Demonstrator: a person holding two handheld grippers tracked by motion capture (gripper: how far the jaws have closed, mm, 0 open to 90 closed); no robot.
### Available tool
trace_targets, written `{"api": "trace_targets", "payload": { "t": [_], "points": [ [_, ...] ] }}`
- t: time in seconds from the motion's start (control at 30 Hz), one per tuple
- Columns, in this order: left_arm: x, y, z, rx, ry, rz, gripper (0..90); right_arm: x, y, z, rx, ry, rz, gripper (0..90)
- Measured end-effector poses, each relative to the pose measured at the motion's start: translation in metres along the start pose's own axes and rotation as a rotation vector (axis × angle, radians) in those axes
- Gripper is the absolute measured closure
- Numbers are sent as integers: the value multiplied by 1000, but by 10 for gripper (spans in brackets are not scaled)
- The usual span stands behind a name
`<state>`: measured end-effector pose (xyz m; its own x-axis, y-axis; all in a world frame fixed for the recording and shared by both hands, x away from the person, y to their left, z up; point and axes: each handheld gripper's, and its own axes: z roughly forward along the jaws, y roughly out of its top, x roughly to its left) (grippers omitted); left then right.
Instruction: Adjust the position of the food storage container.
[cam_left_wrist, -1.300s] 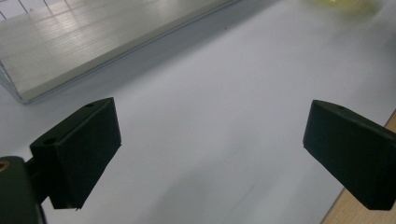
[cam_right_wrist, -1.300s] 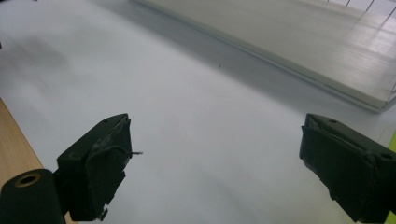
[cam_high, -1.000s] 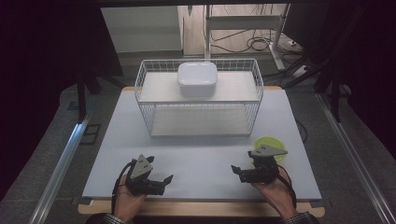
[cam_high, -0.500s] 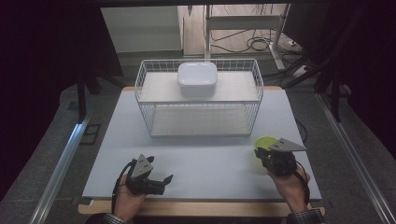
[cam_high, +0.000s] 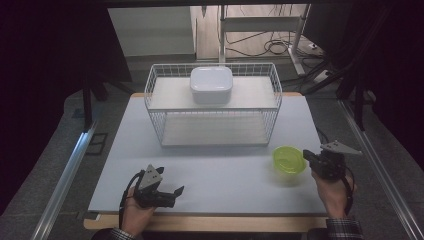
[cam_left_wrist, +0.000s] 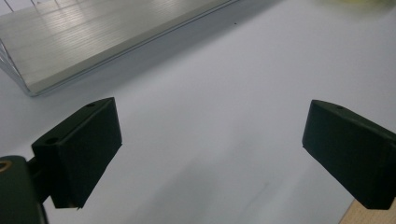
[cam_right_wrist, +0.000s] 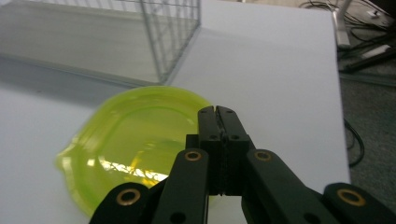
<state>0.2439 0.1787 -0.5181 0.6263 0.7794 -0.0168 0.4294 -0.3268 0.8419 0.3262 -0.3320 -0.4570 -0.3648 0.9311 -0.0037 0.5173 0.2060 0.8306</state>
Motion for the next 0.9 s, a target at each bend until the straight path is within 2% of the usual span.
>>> {"api": "trace_targets", "payload": {
  "t": [0.03, 0.13, 0.33, 0.77, 0.9],
  "points": [
    [0, 0, 0, 0, 0, -1, 42, 0, 0, 0, 0, 0, 0, 895],
    [0, 0, 1, 4, 0, -1, 42, -13, -4, 6, 23, -15, 22, 895],
    [0, -1, 1, 10, -5, -4, 42, -22, -8, 15, 50, -22, 31, 894],
    [-1, -1, 4, 22, -12, 1, 42, -23, -11, 27, 93, -7, 39, 891],
    [-1, -1, 4, 22, -12, 2, 42, -19, -11, 28, 104, 2, 44, 891]
  ]
}}
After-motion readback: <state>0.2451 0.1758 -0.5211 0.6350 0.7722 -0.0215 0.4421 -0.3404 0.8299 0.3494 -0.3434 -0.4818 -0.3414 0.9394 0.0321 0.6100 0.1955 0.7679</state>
